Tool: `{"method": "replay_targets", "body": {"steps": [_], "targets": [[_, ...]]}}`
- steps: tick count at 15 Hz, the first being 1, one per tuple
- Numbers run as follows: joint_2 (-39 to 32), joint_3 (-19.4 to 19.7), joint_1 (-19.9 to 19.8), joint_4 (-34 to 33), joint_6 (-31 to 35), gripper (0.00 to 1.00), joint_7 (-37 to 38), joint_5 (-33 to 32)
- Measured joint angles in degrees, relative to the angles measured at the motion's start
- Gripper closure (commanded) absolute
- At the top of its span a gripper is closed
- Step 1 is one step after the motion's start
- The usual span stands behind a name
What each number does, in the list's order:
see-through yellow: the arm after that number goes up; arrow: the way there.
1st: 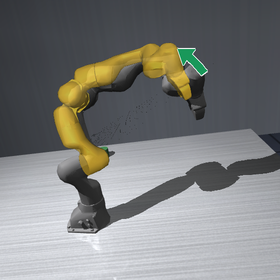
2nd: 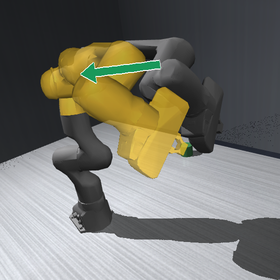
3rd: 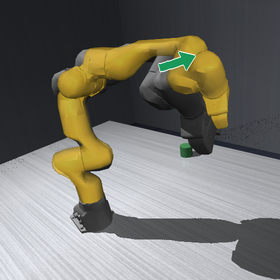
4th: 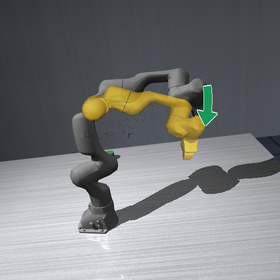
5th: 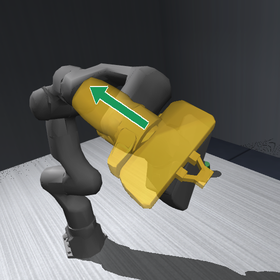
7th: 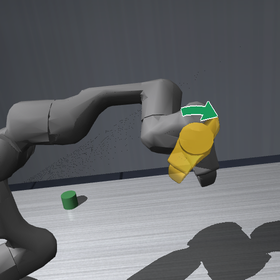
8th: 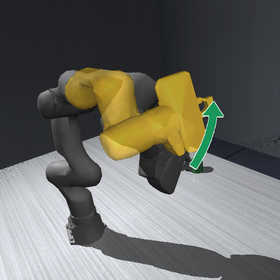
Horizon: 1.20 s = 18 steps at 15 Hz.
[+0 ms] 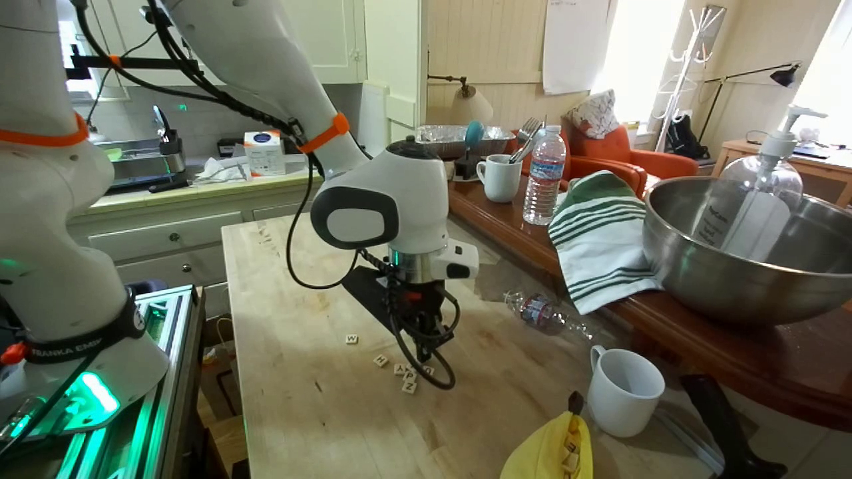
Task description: Replace the tile letter s with tile letter t, then add tile letter h to the word
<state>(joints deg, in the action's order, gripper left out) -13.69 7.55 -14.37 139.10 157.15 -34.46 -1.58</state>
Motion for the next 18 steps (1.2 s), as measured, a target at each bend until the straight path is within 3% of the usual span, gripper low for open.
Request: {"method": "replay_targets", "body": {"steps": [18], "targets": [[5.0,-0.5,0.0,3.7,0.0,1.00,0.0,0.1]]}}
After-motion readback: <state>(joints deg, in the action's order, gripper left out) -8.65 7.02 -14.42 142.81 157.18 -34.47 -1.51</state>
